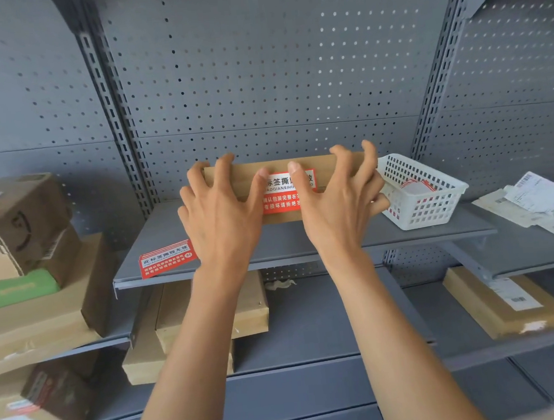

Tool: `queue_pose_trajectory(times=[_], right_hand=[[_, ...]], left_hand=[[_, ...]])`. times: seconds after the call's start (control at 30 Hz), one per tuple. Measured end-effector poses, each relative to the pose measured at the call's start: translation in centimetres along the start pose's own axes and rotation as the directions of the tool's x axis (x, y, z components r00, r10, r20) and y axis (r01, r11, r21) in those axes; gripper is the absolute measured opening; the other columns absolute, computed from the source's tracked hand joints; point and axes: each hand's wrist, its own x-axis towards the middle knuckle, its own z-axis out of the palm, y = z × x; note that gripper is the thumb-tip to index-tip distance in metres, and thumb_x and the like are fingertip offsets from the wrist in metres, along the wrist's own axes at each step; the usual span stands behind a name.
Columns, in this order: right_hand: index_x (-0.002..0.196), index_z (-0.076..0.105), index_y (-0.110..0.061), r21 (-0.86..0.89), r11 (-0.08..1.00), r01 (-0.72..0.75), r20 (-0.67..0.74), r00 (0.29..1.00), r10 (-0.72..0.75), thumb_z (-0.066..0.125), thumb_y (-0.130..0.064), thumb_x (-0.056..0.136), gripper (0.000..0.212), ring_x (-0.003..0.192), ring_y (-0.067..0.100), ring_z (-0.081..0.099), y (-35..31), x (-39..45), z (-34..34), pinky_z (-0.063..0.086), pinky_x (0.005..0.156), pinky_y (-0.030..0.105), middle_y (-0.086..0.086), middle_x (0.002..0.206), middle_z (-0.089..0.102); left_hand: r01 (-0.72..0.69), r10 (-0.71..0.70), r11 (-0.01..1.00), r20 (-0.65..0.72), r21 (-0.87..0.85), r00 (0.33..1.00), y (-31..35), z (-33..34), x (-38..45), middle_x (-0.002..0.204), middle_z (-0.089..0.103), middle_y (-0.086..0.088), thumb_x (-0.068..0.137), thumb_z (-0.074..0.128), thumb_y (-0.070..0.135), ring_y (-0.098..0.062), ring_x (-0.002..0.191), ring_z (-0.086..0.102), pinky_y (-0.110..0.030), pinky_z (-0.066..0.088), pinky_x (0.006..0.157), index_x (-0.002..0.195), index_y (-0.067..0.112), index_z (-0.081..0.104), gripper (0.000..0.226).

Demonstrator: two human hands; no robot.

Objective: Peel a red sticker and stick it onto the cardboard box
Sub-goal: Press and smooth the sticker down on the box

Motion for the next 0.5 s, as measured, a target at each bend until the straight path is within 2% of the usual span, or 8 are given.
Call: queue_pose_trajectory(times=[0.23,0.4,0.5], right_hand=[[0.133,0.053,-0.029,0.008,1.000,0.022,0.029,0.999,-0.023,0.038,-0.058,0.101,0.047,0.134,0.038,0.038,0.7,0.1,-0.6,0.026,0.099,0.051,0.005,0.165,0.024],[0.131,0.055,-0.029,0.014,0.998,0.056,0.031,0.998,-0.056,0.034,-0.045,0.105,0.037,0.133,0.036,0.038,0.9,0.2,-1.3,0.026,0.096,0.050,0.004,0.165,0.026],[0.134,0.054,-0.028,0.015,0.998,0.062,0.050,0.997,-0.062,0.031,-0.055,0.102,0.048,0.135,0.036,0.036,0.8,0.0,-1.7,0.025,0.099,0.050,0.004,0.166,0.025]], left_hand=[[-0.016,0.016,1.000,-0.001,-0.004,1.000,0.0,-0.4,-0.6,0.151,0.044,-0.010,0.099,0.040,0.066,-0.037,0.124,0.049,-0.049,0.038,0.101,0.145,0.035,0.049,0.056],[-0.031,0.031,0.999,-0.015,-0.026,0.999,-0.2,-1.0,-0.9,0.151,0.044,-0.011,0.104,0.038,0.057,-0.036,0.127,0.048,-0.050,0.039,0.102,0.149,0.035,0.047,0.051],[-0.040,0.040,0.999,-0.024,-0.036,0.999,-0.1,-1.2,-1.0,0.151,0.044,-0.013,0.105,0.035,0.054,-0.038,0.127,0.049,-0.051,0.039,0.101,0.150,0.034,0.046,0.050]])
